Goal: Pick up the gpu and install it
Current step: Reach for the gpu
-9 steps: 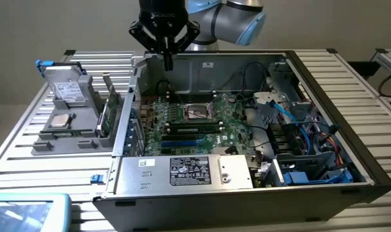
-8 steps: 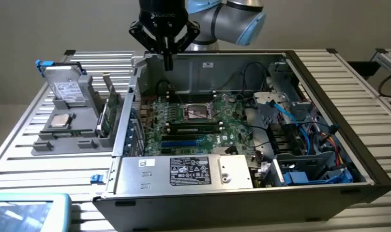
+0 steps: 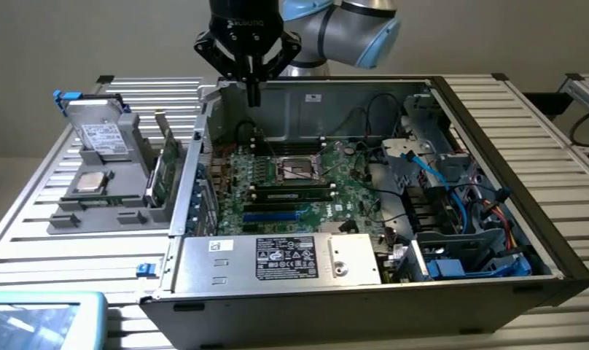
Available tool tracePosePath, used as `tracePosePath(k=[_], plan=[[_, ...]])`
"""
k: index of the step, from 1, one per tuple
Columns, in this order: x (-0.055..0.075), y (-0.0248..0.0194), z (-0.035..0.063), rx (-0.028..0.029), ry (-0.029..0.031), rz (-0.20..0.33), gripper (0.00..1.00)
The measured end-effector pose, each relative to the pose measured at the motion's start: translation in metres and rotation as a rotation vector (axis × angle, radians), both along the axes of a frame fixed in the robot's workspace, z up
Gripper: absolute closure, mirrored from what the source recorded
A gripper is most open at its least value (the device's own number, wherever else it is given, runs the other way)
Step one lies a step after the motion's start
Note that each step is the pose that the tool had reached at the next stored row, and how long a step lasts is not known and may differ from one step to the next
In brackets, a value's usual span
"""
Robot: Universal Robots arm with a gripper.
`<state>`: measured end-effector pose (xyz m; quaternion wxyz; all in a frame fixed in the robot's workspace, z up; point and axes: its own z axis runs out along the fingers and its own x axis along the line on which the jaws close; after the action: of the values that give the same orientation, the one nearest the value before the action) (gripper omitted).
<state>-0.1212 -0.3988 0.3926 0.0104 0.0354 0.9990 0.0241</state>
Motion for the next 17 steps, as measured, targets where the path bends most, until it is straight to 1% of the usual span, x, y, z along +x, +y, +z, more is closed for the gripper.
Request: tracePosePath(k=[2, 4, 10, 17], plan=[[0.000, 0.0000, 0.0000, -0.0001, 0.0000, 0.000, 0.88], [-0.005, 0.0000, 0.0000, -0.0003, 0.0002, 0.000, 0.88], [-0.032, 0.0000, -0.0012, 0.0003, 0.0000, 0.000, 0.88], [-0.064, 0.0000, -0.0047, 0.0024, 0.0000, 0.000, 0.88]])
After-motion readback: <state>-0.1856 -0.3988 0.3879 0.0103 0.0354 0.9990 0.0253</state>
